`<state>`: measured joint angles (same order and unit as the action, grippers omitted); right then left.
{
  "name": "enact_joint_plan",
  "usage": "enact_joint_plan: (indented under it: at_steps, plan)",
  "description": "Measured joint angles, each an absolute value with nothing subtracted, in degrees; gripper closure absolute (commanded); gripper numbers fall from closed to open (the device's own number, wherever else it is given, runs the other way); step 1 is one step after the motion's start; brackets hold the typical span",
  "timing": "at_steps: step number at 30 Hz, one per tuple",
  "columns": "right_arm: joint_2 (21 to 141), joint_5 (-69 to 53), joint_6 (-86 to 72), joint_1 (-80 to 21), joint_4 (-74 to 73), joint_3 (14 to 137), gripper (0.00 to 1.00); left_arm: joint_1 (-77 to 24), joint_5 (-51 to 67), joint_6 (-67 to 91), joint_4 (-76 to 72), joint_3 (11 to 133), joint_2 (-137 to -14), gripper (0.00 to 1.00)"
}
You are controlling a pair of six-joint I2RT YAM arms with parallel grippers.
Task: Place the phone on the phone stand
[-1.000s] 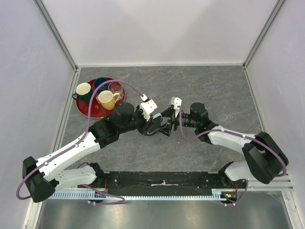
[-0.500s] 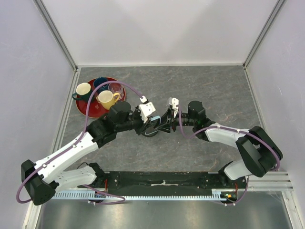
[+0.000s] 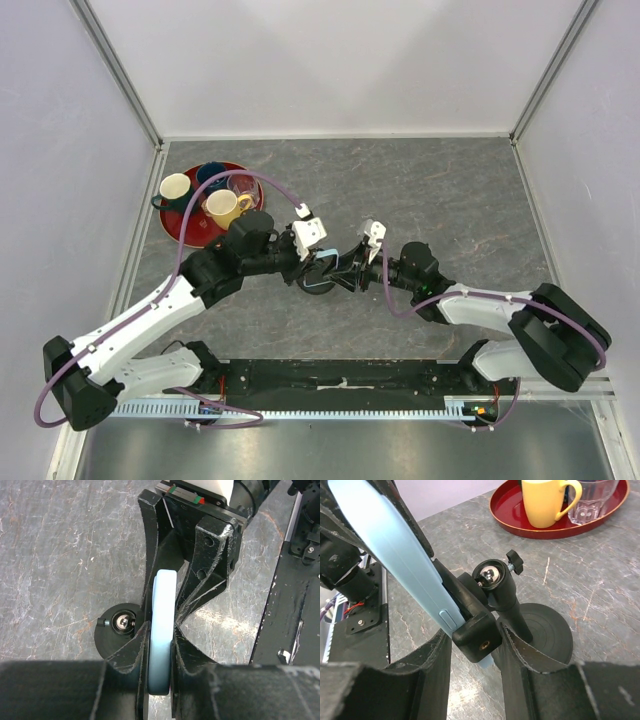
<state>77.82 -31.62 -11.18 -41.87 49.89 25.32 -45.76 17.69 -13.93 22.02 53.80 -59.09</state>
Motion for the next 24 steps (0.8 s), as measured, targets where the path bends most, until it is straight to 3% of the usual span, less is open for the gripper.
enact_joint_plan:
  at_steps: [3,5,6,8,9,12,18,24]
  plan:
    - [75.7,-26.6,-10.9,-43.5,48.9,24.1,1.00,-45.1,19.3,-14.2,21.7,53.5,-59.1,0.95]
    - [75.2,-24.7,-10.8,-44.1,48.8,23.7,1.00,-44.9,19.6,-14.3,21.2,53.4,-59.2,0.86]
    - [75.1,-24.0,-10.8,-44.2,48.8,23.7,1.00,-44.8,19.6,-14.2,21.0,53.4,-59.2,0.68]
    - [75.1,-23.4,-10.8,-44.3,48.8,23.7,1.00,-44.7,19.2,-14.0,20.7,53.3,-59.3,0.56]
    - [75.1,-23.1,-10.9,-44.5,48.9,23.6,1.00,-44.6,18.1,-13.6,20.4,53.3,-59.4,0.41]
    - [75.1,-21.5,-10.8,-45.1,49.1,23.6,1.00,-43.4,16.1,-12.2,20.0,53.2,-59.6,0.17]
    - [75.0,-18.0,-10.6,-45.2,49.1,23.6,1.00,-40.9,14.3,-9.4,18.4,50.9,-54.9,0.11]
    - [74.7,-17.6,-9.9,-45.3,49.1,23.4,1.00,-39.8,11.9,-8.4,14.8,48.3,-45.7,0.12]
